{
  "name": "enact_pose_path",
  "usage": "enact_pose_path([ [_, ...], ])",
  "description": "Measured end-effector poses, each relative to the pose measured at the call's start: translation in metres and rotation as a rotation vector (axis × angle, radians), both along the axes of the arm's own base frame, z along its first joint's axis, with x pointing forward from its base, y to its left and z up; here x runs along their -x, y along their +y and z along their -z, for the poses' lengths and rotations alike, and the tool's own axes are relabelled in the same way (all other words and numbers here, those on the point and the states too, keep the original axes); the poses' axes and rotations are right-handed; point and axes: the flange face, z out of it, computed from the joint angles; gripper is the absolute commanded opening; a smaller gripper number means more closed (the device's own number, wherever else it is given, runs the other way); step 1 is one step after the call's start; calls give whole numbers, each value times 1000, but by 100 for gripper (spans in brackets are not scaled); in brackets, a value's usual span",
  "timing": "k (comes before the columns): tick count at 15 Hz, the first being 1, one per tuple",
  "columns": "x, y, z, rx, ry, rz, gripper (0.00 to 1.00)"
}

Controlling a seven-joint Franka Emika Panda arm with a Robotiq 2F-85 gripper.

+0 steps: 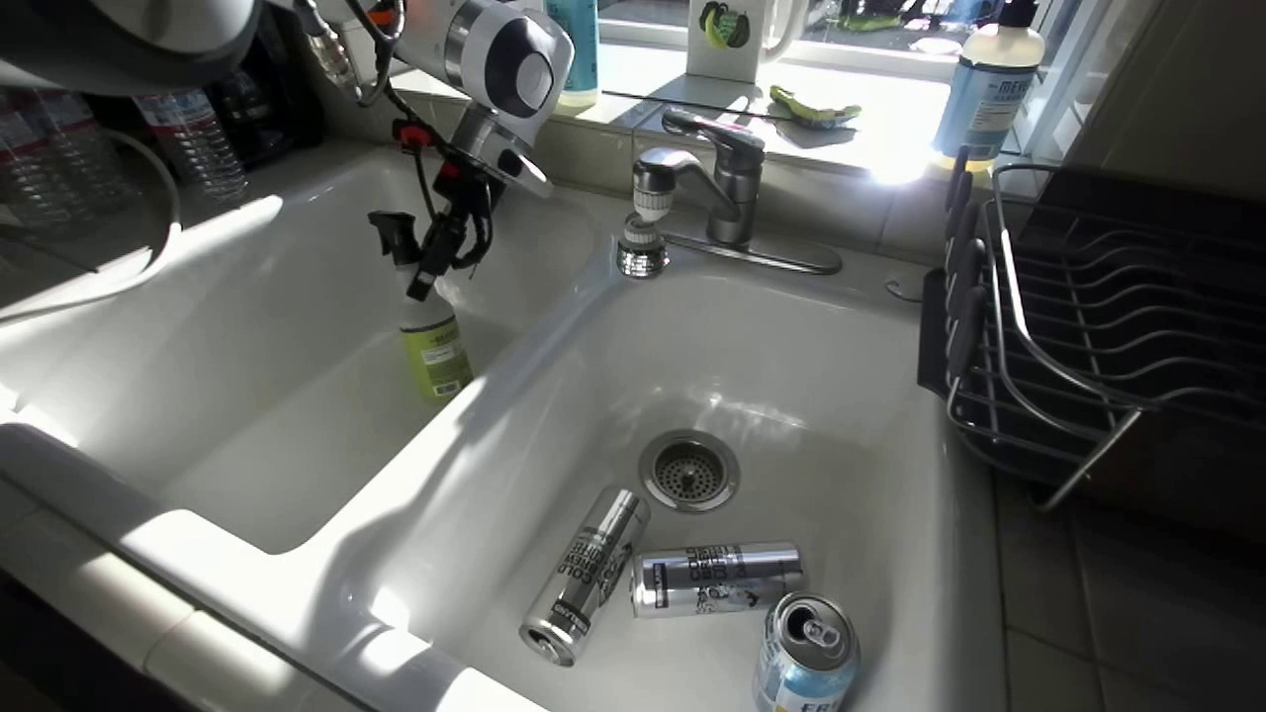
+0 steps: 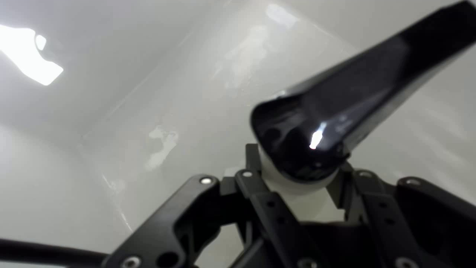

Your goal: Remove the bottle from the sink and put it on the window sill

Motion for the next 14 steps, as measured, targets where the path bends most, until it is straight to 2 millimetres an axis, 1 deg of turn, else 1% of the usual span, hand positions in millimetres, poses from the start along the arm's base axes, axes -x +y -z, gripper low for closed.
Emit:
enact_pose_path([
  [2, -6, -4, -4, -31, 18, 27, 19],
  [4, -14, -5, -15, -77, 8, 51, 19],
  [9, -34, -5, -61, -179, -76, 89, 19],
  [14, -43, 2, -102, -199, -151, 85, 19],
])
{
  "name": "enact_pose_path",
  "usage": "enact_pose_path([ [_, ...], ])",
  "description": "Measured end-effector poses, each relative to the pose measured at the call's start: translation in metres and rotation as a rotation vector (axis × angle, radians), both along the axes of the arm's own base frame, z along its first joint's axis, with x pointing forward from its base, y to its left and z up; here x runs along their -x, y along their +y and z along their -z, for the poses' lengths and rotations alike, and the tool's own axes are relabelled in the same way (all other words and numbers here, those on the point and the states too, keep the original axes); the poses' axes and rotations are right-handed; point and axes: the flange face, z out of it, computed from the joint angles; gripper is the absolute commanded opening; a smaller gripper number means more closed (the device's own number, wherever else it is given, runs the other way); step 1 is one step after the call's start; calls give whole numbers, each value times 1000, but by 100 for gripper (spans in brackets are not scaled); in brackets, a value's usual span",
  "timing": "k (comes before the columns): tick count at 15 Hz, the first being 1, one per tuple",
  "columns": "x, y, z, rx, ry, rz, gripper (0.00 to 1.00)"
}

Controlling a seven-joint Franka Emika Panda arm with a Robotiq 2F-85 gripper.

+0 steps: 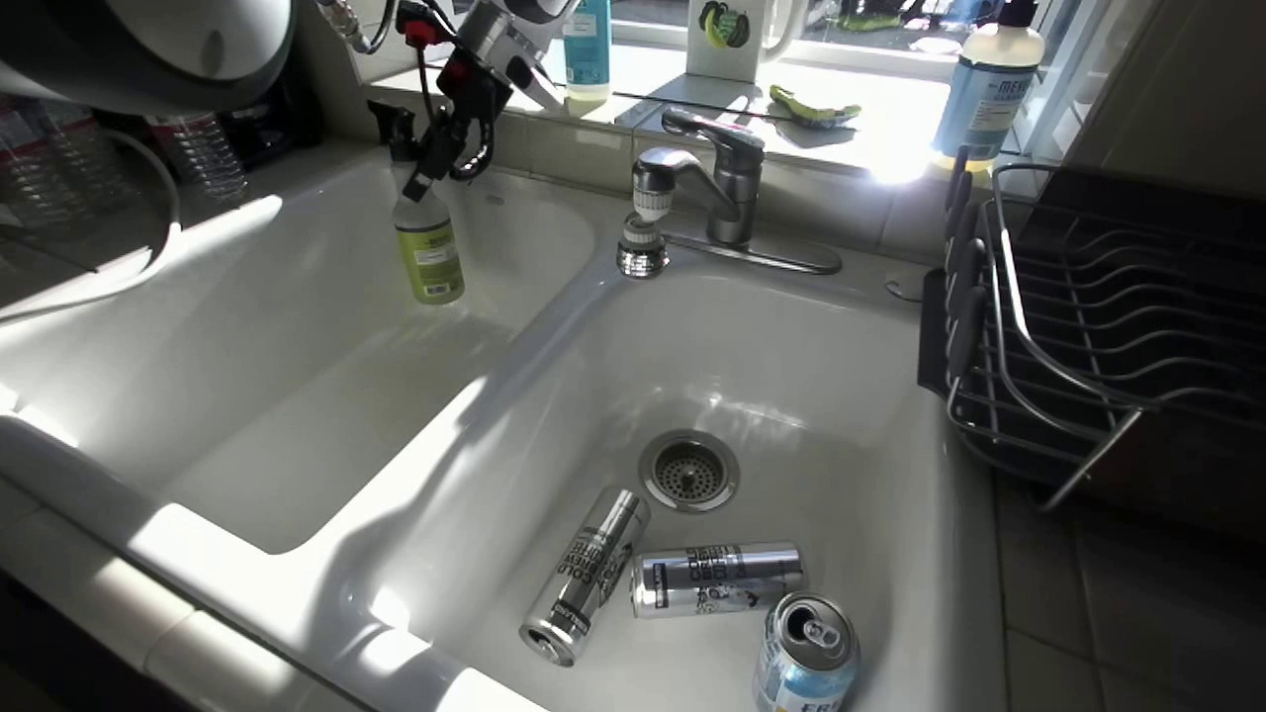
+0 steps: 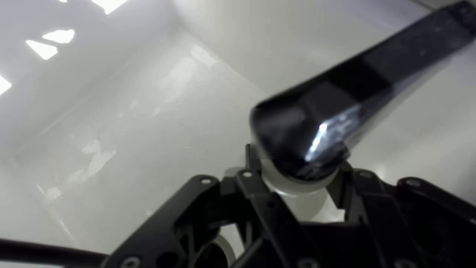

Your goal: Remove the bottle from the sink and put it on the window sill

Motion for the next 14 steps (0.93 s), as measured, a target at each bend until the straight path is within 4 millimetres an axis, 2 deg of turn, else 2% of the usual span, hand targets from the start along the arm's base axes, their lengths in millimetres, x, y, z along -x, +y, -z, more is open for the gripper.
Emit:
enact_pose_path([
  [2, -3, 2, -15, 4, -21, 13, 19],
  [3, -4, 3, -23, 7, -30, 22, 44],
  [5, -4, 3, -28, 8, -37, 23, 44],
  [8, -4, 2, -22, 10, -30, 23, 44],
  [9, -4, 2, -21, 10, -28, 23, 19],
  [12, -4, 3, -21, 8, -30, 20, 19],
  [14, -3, 7, -31, -5, -35, 9, 19],
])
